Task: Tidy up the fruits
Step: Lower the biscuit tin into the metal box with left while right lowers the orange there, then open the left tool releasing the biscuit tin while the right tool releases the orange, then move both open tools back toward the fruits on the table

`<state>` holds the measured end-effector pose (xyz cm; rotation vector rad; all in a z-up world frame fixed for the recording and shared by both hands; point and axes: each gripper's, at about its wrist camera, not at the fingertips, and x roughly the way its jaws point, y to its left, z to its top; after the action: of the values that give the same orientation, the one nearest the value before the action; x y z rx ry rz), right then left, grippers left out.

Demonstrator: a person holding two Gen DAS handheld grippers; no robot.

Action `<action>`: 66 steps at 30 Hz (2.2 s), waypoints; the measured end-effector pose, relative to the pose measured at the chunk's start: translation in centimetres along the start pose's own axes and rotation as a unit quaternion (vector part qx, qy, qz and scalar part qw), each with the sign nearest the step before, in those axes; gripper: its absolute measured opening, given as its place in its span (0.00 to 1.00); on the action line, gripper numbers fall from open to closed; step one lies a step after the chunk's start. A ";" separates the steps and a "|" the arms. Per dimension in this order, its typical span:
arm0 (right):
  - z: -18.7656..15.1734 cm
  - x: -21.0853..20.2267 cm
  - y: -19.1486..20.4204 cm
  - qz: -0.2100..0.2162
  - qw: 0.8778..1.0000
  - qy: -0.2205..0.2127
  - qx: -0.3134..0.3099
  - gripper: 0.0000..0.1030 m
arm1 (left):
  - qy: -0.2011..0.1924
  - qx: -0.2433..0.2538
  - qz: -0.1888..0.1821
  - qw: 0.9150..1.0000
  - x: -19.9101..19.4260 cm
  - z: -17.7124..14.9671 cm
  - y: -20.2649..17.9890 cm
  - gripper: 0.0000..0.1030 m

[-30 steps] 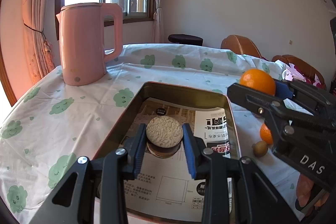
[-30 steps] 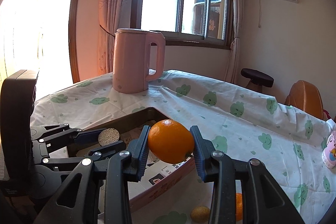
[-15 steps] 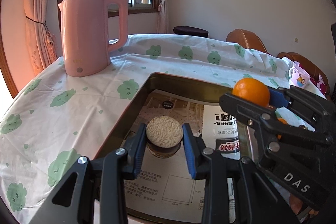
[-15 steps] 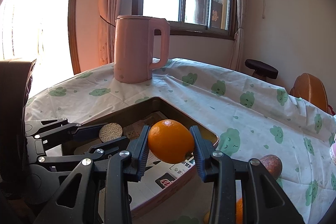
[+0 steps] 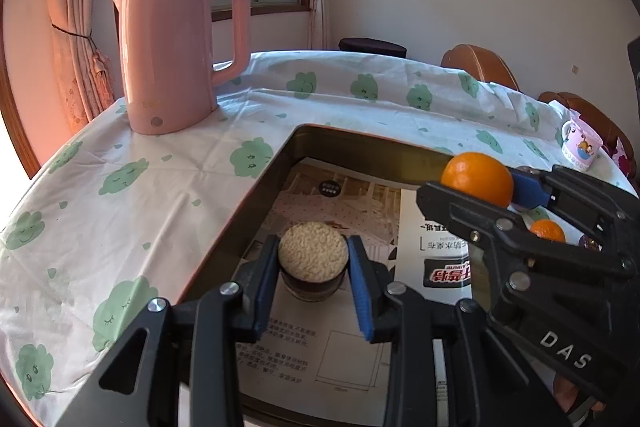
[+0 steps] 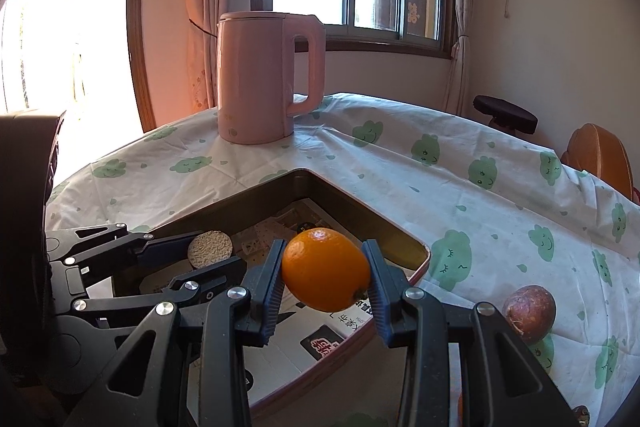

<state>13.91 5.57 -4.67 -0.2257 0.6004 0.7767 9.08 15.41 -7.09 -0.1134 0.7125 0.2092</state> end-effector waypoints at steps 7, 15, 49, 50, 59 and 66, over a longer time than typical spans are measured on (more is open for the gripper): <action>-0.1 -0.1 0.0 0.015 1.000 0.002 0.010 0.46 | -0.009 0.006 0.011 1.000 -0.3 0.0 -0.1 0.50; -0.5 -3.0 0.0 0.005 0.999 -0.023 0.026 0.58 | -0.096 0.015 0.029 0.995 -3.6 -0.7 -0.5 0.70; -17.5 -17.6 -9.1 -0.141 0.985 -0.039 0.096 0.71 | -0.090 0.098 -0.091 0.987 -6.8 -5.6 -12.8 0.79; -17.7 -17.3 -8.9 -0.134 0.986 -0.034 0.093 0.71 | -0.084 0.096 -0.090 0.988 -6.6 -5.6 -12.7 0.79; -18.1 -16.0 -9.3 -0.122 0.988 -0.009 0.095 0.41 | -0.046 0.102 -0.087 0.990 -5.1 -5.3 -13.1 0.78; -15.0 -16.6 -9.7 -0.126 0.986 -0.053 0.092 0.41 | -0.008 0.122 -0.090 0.988 -3.0 -3.1 -14.7 0.59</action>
<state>5.26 -17.03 -7.35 -0.0880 0.5268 0.4816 8.24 0.12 -6.95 0.0573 0.7017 -0.0494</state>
